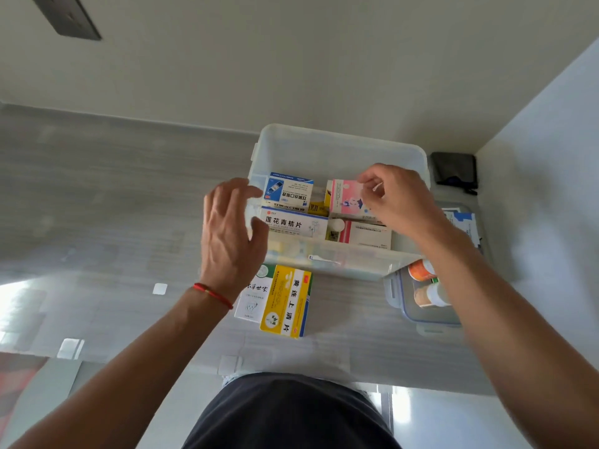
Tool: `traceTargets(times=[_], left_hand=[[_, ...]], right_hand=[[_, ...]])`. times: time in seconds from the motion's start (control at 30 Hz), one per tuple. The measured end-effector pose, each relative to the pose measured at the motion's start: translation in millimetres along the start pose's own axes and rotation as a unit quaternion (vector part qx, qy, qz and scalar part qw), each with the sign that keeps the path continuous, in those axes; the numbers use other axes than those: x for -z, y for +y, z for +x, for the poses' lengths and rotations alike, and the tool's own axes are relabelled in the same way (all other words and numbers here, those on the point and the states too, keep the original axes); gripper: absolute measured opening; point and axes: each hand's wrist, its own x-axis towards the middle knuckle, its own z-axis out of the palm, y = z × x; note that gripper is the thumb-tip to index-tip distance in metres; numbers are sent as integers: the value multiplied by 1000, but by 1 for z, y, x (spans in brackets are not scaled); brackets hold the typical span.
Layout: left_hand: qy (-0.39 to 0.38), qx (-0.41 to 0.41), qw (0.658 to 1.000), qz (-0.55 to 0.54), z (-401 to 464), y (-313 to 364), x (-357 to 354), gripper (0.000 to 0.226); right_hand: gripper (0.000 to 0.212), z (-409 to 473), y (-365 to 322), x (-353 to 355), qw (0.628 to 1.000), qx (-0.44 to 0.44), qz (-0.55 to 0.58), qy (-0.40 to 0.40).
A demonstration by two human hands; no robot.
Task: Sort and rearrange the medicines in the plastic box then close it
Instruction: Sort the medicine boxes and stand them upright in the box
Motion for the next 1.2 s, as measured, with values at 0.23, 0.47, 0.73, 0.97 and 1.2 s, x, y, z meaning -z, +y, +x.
traceTargets(times=[0.23, 0.47, 0.73, 0.97, 1.2], left_hand=[[-119, 3, 990, 79, 0, -3, -31, 45], [-155, 11, 981, 113, 0, -3, -28, 49], [-147, 5, 983, 107, 1, -5, -28, 51], [-123, -23, 989, 83, 2, -6, -27, 45], [-66, -78, 993, 67, 2, -8, -31, 36]], right_hand=[[42, 64, -15, -61, 980, 109, -89, -140], [63, 112, -18, -120, 956, 88, -156, -234], [61, 104, -20, -80, 968, 101, -157, -168], [87, 22, -19, 16, 986, 22, 157, -50], [72, -100, -8, 34, 882, -40, 387, -267]])
